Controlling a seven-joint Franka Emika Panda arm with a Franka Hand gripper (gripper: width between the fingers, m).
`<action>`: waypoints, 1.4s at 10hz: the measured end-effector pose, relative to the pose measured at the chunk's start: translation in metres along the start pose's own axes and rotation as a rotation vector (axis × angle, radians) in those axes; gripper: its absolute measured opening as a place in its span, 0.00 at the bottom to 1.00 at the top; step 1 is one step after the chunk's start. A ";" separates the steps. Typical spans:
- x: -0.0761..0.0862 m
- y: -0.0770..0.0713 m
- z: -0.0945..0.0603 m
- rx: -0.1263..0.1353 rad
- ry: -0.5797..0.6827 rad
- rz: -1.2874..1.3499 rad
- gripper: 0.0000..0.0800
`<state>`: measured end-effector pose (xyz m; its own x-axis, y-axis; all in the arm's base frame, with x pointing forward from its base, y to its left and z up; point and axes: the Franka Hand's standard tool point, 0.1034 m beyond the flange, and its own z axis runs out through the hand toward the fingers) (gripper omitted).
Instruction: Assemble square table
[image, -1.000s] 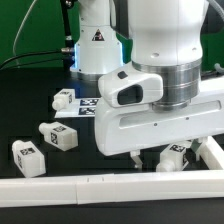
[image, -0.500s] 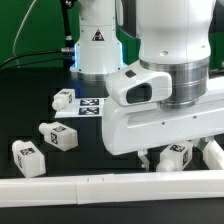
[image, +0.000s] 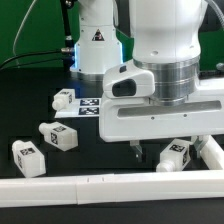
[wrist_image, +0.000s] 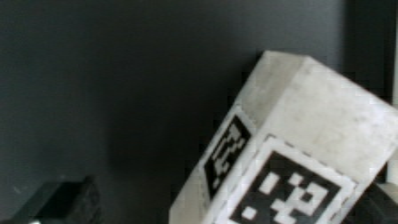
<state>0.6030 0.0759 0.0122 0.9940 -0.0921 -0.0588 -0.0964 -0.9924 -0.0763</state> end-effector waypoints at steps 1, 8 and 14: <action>0.000 0.000 0.000 0.000 0.000 0.000 0.81; -0.003 0.000 0.003 0.002 -0.008 0.024 0.35; -0.065 0.038 -0.048 -0.020 0.069 -0.073 0.35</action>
Offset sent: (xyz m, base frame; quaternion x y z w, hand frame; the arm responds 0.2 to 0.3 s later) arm 0.0000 0.0000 0.0000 0.0000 0.0000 0.0000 1.0000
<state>0.5376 0.0399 0.0612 0.9996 -0.0247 0.0147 -0.0238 -0.9980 -0.0584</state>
